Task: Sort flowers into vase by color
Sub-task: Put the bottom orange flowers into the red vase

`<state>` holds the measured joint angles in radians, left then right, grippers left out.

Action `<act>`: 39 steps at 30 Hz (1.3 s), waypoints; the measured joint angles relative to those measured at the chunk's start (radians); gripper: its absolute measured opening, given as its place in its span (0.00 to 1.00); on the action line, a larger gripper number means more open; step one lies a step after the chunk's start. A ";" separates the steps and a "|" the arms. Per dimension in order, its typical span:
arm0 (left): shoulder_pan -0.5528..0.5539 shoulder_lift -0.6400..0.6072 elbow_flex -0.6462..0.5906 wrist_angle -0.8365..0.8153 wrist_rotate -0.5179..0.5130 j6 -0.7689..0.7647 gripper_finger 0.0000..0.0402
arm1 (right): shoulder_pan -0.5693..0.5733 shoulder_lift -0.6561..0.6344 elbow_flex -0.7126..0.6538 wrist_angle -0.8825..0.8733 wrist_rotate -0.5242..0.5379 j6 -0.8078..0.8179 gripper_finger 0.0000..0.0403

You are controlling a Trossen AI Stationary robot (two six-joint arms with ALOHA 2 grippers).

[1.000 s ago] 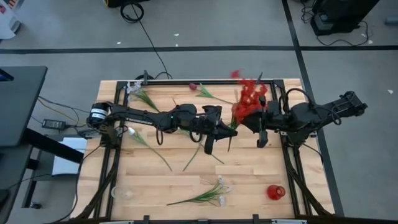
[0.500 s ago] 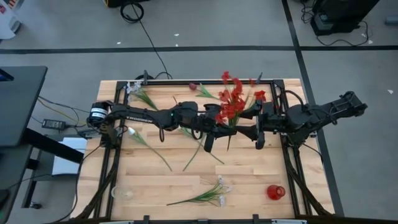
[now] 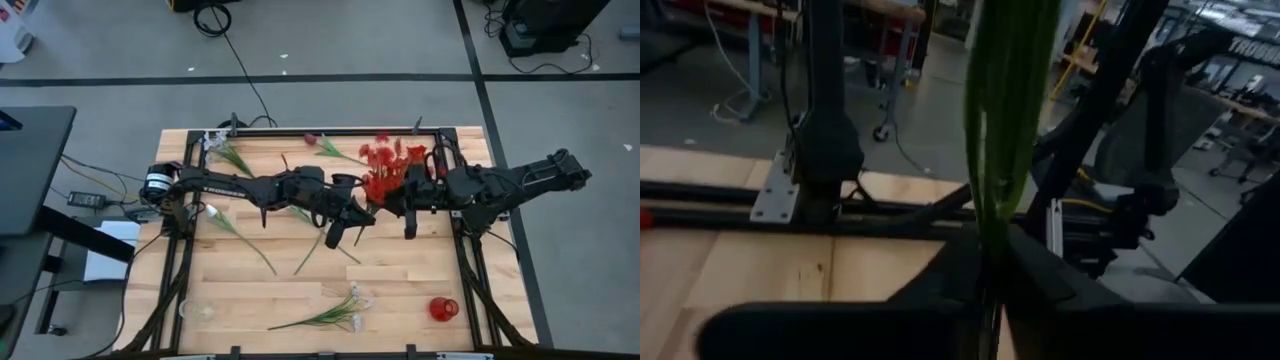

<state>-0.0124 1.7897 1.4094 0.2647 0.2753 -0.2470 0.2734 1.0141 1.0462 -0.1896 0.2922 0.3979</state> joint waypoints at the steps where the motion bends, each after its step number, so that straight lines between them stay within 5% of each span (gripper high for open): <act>1: 0.001 0.000 0.000 -0.009 -0.003 0.000 0.17 | 0.007 -0.004 0.000 -0.032 -0.011 0.013 0.06; 7: 0.026 -0.034 0.000 -0.136 -0.020 -0.014 0.46 | 0.130 -0.029 0.000 -0.257 0.081 0.099 0.06; 12: 0.033 -0.079 0.000 -0.293 -0.071 -0.078 0.58 | 0.324 -0.068 0.000 -0.348 0.147 0.212 0.06; 26: 0.014 -0.096 0.000 -0.339 -0.283 -0.187 0.60 | 0.992 -0.083 0.000 -0.450 0.492 0.372 0.06; 33: 0.014 -0.096 0.000 -0.327 -0.305 -0.265 0.60 | 1.135 -0.083 0.000 -0.660 0.600 0.503 0.06; 39: 0.008 -0.096 0.000 -0.327 -0.308 -0.293 0.60 | 1.169 -0.069 -0.015 -0.671 0.609 0.524 0.06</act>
<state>-0.0040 1.6939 1.4090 -0.0628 -0.0322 -0.5396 1.4422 0.9446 1.0314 -0.8605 0.9012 0.9218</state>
